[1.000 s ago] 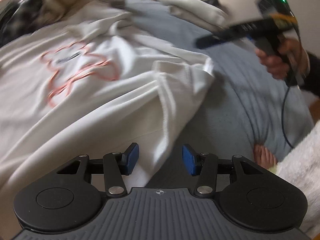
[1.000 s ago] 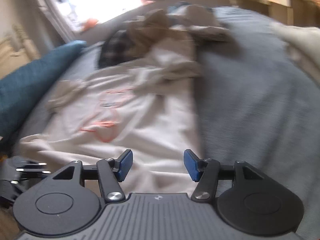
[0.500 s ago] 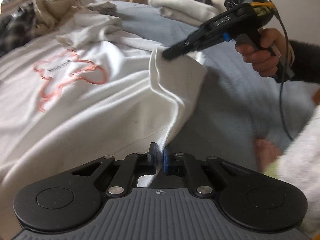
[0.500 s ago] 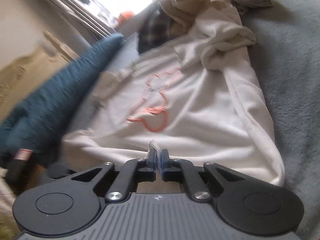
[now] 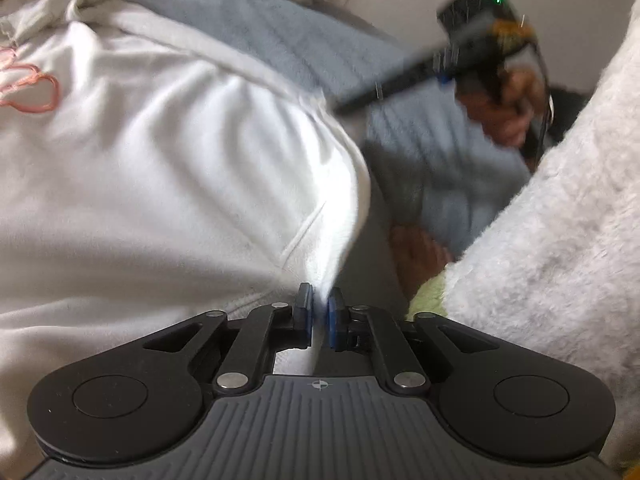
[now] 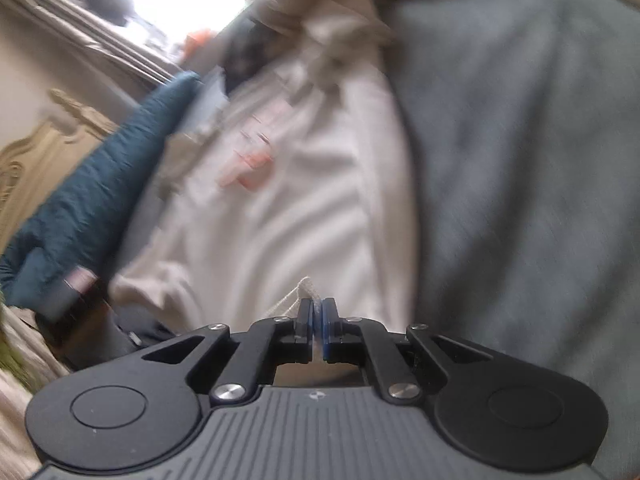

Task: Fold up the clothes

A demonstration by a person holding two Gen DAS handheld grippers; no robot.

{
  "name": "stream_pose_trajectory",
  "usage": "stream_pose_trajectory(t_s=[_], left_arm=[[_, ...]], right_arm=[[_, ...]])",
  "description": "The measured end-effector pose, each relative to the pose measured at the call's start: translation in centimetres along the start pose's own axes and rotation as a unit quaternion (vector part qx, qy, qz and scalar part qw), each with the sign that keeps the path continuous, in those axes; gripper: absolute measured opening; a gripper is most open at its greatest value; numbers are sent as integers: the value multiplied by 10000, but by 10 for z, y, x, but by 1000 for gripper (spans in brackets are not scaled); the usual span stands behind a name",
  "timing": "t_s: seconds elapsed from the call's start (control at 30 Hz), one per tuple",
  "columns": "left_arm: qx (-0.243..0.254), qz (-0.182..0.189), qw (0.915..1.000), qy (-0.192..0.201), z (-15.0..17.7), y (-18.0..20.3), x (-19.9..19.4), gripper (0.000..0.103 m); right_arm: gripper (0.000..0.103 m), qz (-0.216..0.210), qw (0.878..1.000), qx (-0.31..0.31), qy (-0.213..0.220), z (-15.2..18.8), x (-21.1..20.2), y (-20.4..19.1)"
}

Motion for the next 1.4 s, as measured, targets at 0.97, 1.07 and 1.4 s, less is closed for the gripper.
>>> stream_pose_trajectory(t_s=[0.97,1.07,1.4], left_arm=[[-3787,-2432,8925,287,137,-173,-151,53],[-3386,-2513,9058,417,129,-164,-142,53],[-2760,-2995,9129,268,124,-134,-132,5]], right_arm=[[50,-107,9891,1459,-192,27,-9,30],[50,-179,9864,1611,-268,38,-11,30],[17,271,9935,749,-819,59,2,9]])
Point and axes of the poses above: each gripper's, at about its wrist camera, not at the fingertips, and x roughly the way its jaws point, y to its right, z to its underside, the point moved 10 cm from there along x, roughly the way its jaws point, and after that the axes turned 13 degrees about -z, right-handed, at the moved point
